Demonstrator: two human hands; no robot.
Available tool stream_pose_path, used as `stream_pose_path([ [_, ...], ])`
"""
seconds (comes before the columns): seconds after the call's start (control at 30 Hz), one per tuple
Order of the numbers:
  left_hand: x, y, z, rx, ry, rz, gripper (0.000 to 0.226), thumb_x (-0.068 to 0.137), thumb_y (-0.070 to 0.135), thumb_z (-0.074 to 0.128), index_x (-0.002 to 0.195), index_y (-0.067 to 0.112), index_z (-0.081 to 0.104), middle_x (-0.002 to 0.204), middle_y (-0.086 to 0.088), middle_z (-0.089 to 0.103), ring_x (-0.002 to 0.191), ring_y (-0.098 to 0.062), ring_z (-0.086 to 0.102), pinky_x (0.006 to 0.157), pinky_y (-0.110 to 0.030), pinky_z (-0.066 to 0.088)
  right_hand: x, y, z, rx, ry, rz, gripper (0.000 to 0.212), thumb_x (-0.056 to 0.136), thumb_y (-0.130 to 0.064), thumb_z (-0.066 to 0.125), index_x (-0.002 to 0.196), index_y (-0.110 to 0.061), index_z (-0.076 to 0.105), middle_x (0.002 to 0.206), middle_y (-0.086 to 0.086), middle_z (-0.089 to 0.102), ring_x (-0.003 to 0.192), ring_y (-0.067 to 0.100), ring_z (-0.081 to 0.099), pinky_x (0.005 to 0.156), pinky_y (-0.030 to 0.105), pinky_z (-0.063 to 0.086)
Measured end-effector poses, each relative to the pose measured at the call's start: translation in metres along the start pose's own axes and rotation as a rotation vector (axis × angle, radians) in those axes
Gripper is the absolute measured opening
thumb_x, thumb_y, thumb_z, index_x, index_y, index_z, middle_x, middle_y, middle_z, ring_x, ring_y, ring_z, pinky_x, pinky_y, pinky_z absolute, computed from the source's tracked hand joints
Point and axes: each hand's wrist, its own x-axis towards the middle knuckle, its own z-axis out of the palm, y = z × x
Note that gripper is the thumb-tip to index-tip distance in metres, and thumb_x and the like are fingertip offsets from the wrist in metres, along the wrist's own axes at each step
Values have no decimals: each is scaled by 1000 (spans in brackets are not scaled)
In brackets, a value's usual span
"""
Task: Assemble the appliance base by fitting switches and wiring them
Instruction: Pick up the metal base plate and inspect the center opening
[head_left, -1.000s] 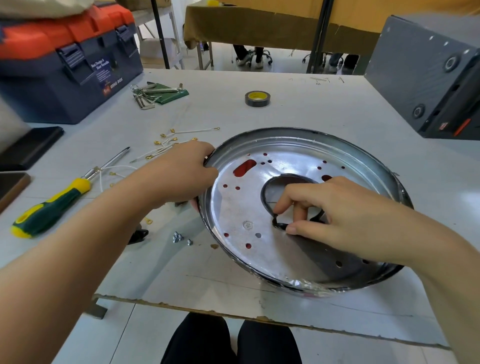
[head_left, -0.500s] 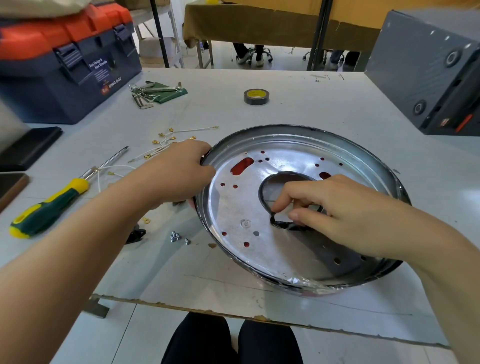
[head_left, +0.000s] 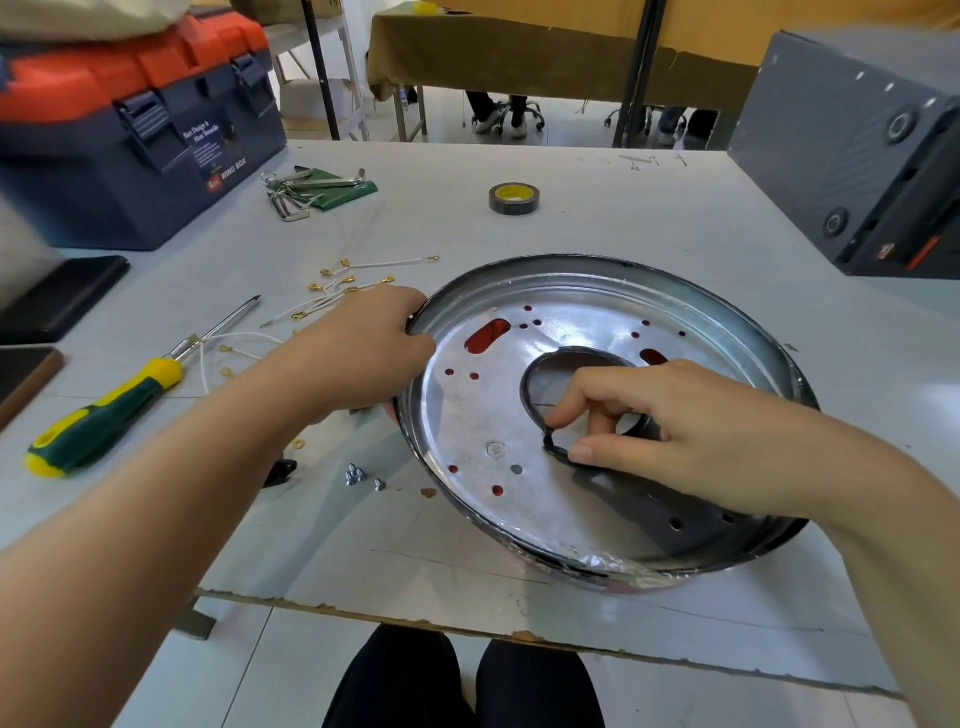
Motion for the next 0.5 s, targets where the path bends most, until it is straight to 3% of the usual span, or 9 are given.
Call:
stream_pose_path([
  [0.23,-1,0,0,-19,-9,4,16,90,11,43,78,15,52,71,-6,52,56,-18,47,46,-25,36,2,2,1,-4,-21,14,14,87,-34,62,100,-37,56,81,-12,64,60,-12,51,62,6,37],
  [0.4,-1,0,0,-18,-6,2,16,91,12,43,77,15,51,71,-6,51,57,-19,46,48,-25,35,3,3,2,0,-6,2,5,91,-35,53,95,-35,56,78,-6,64,62,0,51,63,10,39],
  [0.5,-1,0,0,-18,6,3,15,91,11,42,80,12,52,72,-6,51,59,-20,46,49,-26,36,6,1,3,-32,-4,-5,8,92,-29,56,92,-36,52,74,-8,62,59,-6,50,61,6,37],
])
